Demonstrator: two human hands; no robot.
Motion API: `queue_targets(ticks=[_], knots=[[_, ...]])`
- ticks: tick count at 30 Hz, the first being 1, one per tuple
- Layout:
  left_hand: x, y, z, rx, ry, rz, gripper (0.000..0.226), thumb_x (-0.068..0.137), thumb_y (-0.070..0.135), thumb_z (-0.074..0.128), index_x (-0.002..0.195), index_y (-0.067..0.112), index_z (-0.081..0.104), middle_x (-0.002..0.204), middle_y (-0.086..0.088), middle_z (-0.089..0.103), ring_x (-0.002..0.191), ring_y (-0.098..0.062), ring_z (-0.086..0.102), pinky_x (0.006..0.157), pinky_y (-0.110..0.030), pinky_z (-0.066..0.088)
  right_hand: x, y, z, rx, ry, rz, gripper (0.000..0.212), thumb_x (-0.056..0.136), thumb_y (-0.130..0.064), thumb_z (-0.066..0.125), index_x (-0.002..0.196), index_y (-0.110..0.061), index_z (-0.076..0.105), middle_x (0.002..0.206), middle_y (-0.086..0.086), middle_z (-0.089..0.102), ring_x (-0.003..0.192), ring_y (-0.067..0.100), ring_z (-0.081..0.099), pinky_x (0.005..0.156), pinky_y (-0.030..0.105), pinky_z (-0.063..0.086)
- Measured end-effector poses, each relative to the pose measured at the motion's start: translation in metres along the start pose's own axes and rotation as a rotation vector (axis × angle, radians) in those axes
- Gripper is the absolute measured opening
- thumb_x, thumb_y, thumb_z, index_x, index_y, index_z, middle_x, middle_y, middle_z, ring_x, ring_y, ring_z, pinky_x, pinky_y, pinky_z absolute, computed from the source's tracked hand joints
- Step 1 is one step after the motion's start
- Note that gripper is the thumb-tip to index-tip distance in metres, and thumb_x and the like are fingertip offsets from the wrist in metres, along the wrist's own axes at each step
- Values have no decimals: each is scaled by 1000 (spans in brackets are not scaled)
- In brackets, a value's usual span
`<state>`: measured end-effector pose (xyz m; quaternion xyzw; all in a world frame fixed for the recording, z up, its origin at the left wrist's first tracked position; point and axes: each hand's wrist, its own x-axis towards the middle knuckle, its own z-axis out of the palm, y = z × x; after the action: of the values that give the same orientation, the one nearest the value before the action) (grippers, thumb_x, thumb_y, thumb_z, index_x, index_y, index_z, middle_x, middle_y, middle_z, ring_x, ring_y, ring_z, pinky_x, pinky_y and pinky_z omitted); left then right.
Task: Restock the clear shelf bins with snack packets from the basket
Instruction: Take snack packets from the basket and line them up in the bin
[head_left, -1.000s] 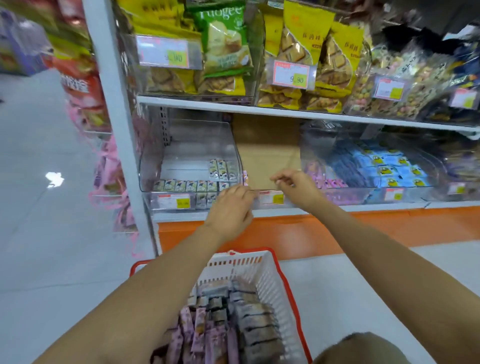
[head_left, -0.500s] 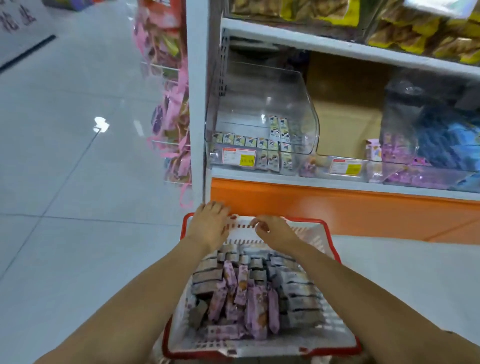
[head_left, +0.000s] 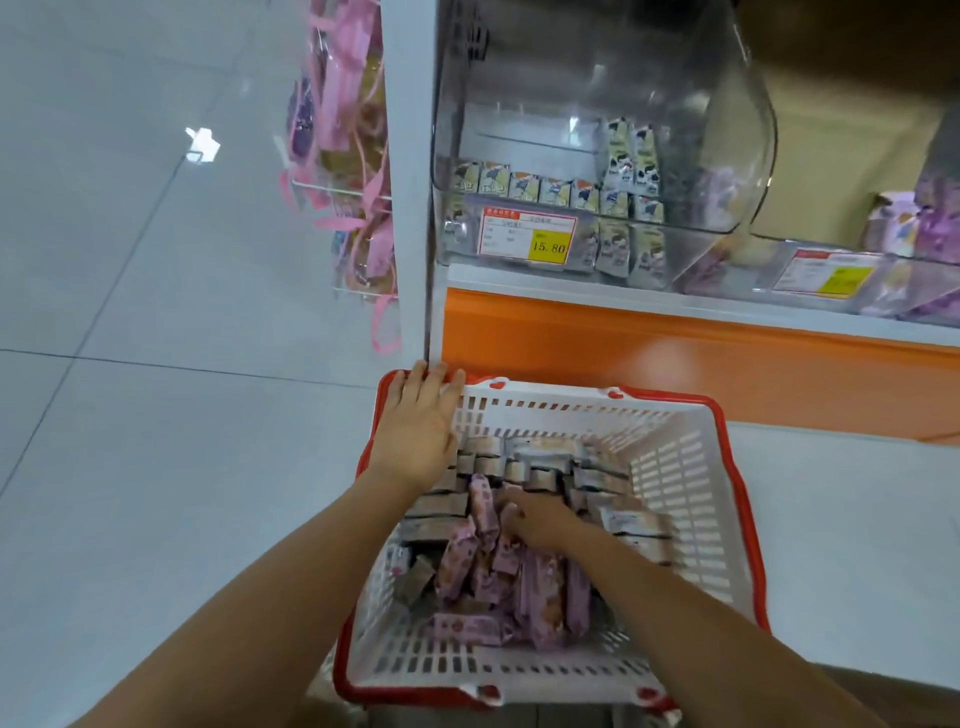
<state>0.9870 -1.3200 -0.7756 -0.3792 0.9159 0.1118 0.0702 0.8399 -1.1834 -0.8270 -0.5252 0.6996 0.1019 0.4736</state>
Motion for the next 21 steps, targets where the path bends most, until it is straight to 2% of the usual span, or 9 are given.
queue_targets(ticks=[2, 3, 5, 8, 11, 14, 17, 19, 21], knots=[[0, 2, 2, 2, 7, -14, 68, 101, 34, 40, 157, 20, 5, 164, -7, 6, 151, -31, 2, 122, -49, 4, 3, -2, 3, -37, -8, -28, 37, 107, -19, 25, 139, -12, 43, 143, 8, 45, 89, 23, 51, 62, 28, 38], [0, 3, 2, 9, 12, -18, 68, 101, 35, 40, 157, 20, 4, 164, -7, 6, 151, -31, 2, 122, -49, 4, 4, 0, 4, -33, 9, -27, 36, 107, -21, 26, 137, -14, 44, 140, 9, 49, 90, 25, 53, 63, 28, 39], [-1, 4, 3, 17, 22, -19, 68, 101, 36, 41, 157, 20, 5, 164, -7, 8, 151, -31, 3, 123, -49, 4, 5, 3, 5, 37, 88, 8, 30, 105, -23, 31, 128, -19, 49, 121, 12, 61, 92, 29, 60, 69, 32, 46], [1, 4, -2, 13, 23, -10, 67, 100, 35, 42, 156, 19, 10, 163, -8, 12, 150, -31, 6, 123, -48, 5, 0, 8, 0, 140, 223, 31, 23, 103, -24, 35, 119, -21, 51, 99, 9, 67, 83, 25, 64, 75, 39, 56], [4, 9, -13, 26, 42, 16, 63, 100, 37, 42, 155, 17, 19, 161, -10, 17, 150, -30, 10, 123, -46, 6, -19, 6, -14, 218, 401, -30, 21, 101, -24, 39, 114, -22, 55, 87, 5, 67, 74, 19, 64, 70, 38, 56], [3, 20, -32, -3, 120, 81, 58, 99, 33, 45, 151, 15, 29, 158, -12, 25, 148, -30, 17, 122, -44, 9, -45, 5, -33, 253, 557, -79, 19, 98, -26, 45, 114, -24, 56, 87, 2, 64, 74, 15, 61, 62, 29, 47], [4, 36, -58, -54, 230, 192, 54, 93, 25, 55, 144, 11, 44, 147, -15, 42, 140, -33, 32, 119, -45, 21, -73, 8, -53, 244, 673, -125, 20, 96, -29, 55, 115, -25, 55, 95, -1, 57, 79, 15, 59, 68, 30, 49], [8, 48, -76, -87, 342, 258, 51, 84, 18, 63, 134, 9, 54, 132, -14, 54, 127, -34, 46, 110, -46, 34, -95, 12, -69, 260, 742, -179, 22, 93, -22, 60, 114, -26, 55, 100, 0, 55, 76, 12, 58, 70, 29, 52], [10, 61, -97, -106, 431, 305, 47, 80, 15, 63, 126, 9, 58, 119, -11, 58, 113, -32, 52, 98, -43, 42, -118, 17, -87, 237, 817, -231, 24, 92, -18, 62, 113, -29, 55, 100, -1, 55, 72, 5, 56, 66, 20, 48]])
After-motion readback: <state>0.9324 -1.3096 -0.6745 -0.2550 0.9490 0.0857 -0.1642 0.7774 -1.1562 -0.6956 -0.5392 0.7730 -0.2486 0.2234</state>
